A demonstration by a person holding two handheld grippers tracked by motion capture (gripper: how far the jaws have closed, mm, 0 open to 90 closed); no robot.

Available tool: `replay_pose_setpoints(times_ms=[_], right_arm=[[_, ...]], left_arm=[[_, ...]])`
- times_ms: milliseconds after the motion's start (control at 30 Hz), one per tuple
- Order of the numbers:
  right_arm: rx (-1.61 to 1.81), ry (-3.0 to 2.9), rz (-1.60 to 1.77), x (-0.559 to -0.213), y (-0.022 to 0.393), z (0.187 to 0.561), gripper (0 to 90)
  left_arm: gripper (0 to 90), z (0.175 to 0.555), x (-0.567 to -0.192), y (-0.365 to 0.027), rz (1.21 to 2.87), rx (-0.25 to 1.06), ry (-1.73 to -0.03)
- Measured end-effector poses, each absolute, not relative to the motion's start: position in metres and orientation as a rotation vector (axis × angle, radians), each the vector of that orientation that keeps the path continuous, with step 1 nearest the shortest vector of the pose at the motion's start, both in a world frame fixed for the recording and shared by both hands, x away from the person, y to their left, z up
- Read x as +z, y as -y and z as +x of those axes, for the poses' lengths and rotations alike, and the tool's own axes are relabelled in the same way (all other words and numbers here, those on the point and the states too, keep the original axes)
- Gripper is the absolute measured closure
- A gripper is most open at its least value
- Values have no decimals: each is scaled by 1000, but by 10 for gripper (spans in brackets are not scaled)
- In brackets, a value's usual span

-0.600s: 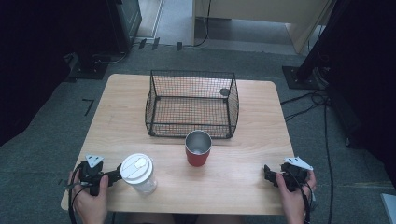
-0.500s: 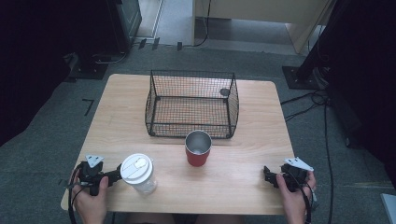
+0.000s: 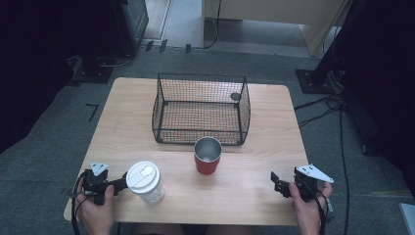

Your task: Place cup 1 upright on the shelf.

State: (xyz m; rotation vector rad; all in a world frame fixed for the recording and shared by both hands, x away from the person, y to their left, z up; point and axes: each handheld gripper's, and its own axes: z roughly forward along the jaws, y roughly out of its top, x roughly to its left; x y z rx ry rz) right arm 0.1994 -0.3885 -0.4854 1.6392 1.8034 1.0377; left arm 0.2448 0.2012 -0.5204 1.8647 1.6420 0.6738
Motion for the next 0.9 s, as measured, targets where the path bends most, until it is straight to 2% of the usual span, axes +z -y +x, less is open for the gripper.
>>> replay_pose_setpoints(times_ms=[433,900], right_arm=[[1119,-1894,1504,-455,348,198,52],[1151,-1989,1417,-451,298,210,47]], left_arm=[[21,245,-520,-201,1865,674,-1642],[21,245,-520,-201,1865,674,-1642]])
